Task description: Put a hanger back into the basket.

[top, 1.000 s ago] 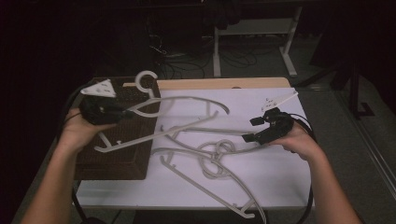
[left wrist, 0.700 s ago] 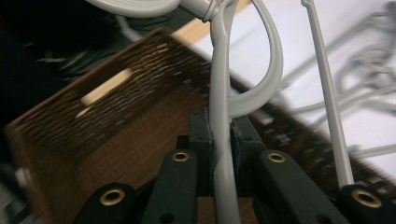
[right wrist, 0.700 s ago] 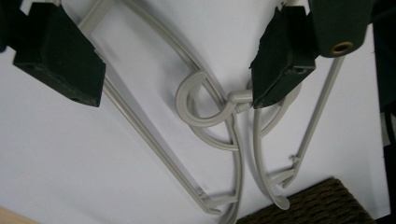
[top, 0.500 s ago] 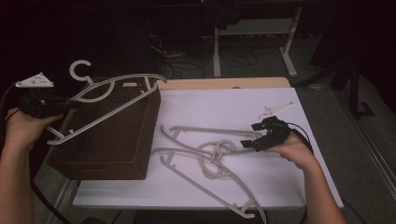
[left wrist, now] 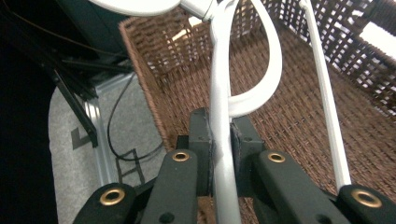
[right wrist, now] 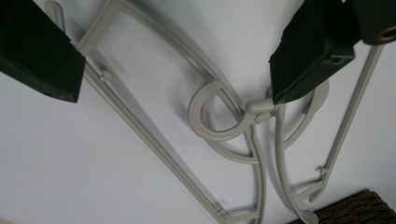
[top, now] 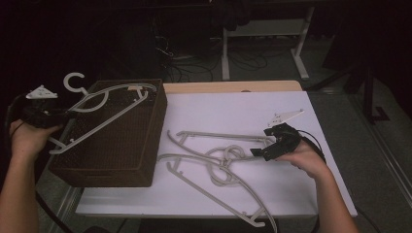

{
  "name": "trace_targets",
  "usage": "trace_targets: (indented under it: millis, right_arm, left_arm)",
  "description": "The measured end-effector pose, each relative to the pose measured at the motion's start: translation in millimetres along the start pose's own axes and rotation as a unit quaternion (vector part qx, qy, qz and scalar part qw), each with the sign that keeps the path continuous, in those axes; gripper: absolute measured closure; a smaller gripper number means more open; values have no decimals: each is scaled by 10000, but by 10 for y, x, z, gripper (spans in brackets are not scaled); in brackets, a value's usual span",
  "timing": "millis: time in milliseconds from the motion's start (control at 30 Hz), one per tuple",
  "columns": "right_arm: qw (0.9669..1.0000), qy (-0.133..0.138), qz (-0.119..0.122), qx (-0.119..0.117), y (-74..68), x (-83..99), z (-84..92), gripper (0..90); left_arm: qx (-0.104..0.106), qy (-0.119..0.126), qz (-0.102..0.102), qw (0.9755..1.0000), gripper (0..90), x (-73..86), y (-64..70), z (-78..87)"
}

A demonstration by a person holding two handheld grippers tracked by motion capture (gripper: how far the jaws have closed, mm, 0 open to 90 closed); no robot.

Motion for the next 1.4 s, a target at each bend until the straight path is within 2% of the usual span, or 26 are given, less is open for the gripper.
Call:
trace_targets:
  millis: [67, 100, 167, 367, 500, 600, 700, 800, 967, 1000, 1033, 1133, 1233, 1300, 1367, 1400]
  right_arm:
    - [10000, -14, 14, -10, -10, 0, -6, 30]
    - [10000, -15, 39, -15, -14, -1, -10, 30]
    - [10000, -26, 48, -21, -26, -2, -18, 30]
    - [9999, -55, 102, -28, -36, 3, -40, 30]
    - [9999, -56, 99, -37, -46, -1, -38, 30]
    - [9999, -53, 92, -37, -51, -4, -35, 30]
    - [9999, -47, 86, -41, -53, -9, -35, 31]
    - [9999, -44, 89, -57, -60, -16, -32, 32]
    - [9999, -55, 100, -56, -64, -22, -34, 33]
    - [9999, -65, 105, -54, -65, -20, -33, 33]
    - [9999, -64, 106, -46, -65, -21, -30, 33]
    - [9999, -44, 120, -50, -72, -30, -20, 33]
    - [9999, -30, 116, -52, -85, -36, -14, 33]
    - [9999, -48, 127, -58, -98, -27, -11, 33]
    - [9998, -73, 162, -50, -108, -16, -12, 33]
    - [9998, -73, 162, -50, -108, -16, -12, 33]
  left_arm:
    - [1, -57, -23, 10000, 821, 3, 42, -106]
    - [1, -57, -23, 10000, 822, 3, 42, -106]
    - [-16, -179, 35, 9998, 821, 23, 62, -234]
    - [44, -295, 102, 9995, 812, 83, 84, -356]
    - [275, -32, 333, 9991, 673, 74, 115, -388]
    - [354, 83, 405, 9985, 619, 44, 126, -367]
    - [557, 253, 509, 9968, 568, -2, 161, -341]
    - [855, 471, 671, 9930, 524, -62, 216, -317]
    - [1267, 735, 741, 9864, 464, -167, 342, -287]
    - [1267, 735, 741, 9864, 449, -167, 342, -287]
    - [1440, 826, 747, 9833, 431, -216, 427, -284]
    - [1664, 937, 669, 9793, 375, -303, 577, -276]
    - [1896, 1072, 575, 9743, 342, -409, 759, -258]
    - [2018, 1125, 519, 9716, 326, -475, 903, -255]
    - [2186, 1193, 435, 9675, 313, -545, 1069, -255]
    - [2186, 1193, 435, 9675, 306, -545, 1069, -255]
Point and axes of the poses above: each handheld gripper's, and its own axes: z roughly backward along the jaws, x roughly out of its underside, y roughly to its right, the point moved 9 cm from there along -z, roughly forward along the jaws, and after that the axes turned 7 degrees about x, right-handed, at the moved point
